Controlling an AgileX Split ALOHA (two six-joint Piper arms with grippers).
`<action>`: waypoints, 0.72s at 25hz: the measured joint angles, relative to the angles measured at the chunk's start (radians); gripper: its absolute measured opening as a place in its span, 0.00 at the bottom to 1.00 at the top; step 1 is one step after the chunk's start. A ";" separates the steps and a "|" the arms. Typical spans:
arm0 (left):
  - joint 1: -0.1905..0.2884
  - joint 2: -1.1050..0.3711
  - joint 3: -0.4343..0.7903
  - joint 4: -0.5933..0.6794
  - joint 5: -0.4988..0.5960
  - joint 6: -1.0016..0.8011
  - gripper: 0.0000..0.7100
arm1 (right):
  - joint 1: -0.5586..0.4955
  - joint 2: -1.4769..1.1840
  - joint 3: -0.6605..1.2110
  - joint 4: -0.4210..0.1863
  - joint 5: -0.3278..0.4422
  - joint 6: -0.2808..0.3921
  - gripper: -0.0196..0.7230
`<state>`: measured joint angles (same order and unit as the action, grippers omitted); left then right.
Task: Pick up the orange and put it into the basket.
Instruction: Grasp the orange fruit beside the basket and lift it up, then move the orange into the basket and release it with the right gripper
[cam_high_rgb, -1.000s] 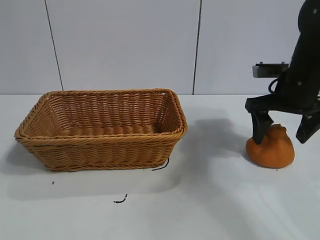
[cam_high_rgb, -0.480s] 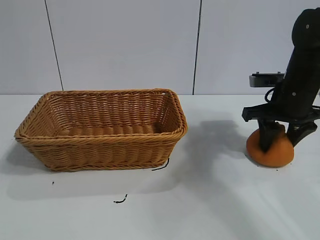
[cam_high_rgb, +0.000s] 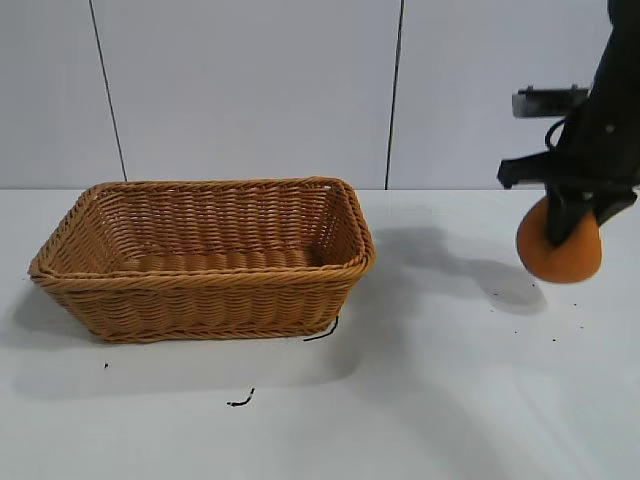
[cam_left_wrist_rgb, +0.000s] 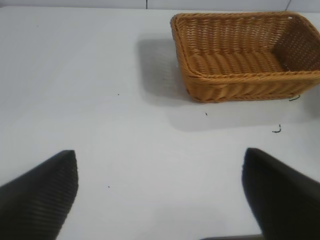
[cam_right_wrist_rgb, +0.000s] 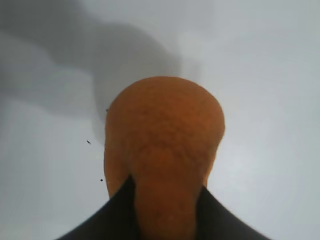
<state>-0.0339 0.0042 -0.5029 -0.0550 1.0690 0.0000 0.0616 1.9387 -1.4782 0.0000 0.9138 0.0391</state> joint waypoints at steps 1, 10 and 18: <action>0.000 0.000 0.000 0.000 0.000 0.000 0.90 | 0.000 -0.011 -0.043 0.000 0.027 0.000 0.20; 0.000 0.000 0.000 0.000 0.000 0.000 0.90 | 0.000 -0.021 -0.285 0.011 0.166 0.000 0.20; 0.000 0.000 0.000 0.000 0.000 0.000 0.90 | 0.104 -0.018 -0.294 0.046 0.171 0.000 0.20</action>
<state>-0.0339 0.0042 -0.5029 -0.0550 1.0690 0.0000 0.1658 1.9210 -1.7719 0.0458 1.0848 0.0391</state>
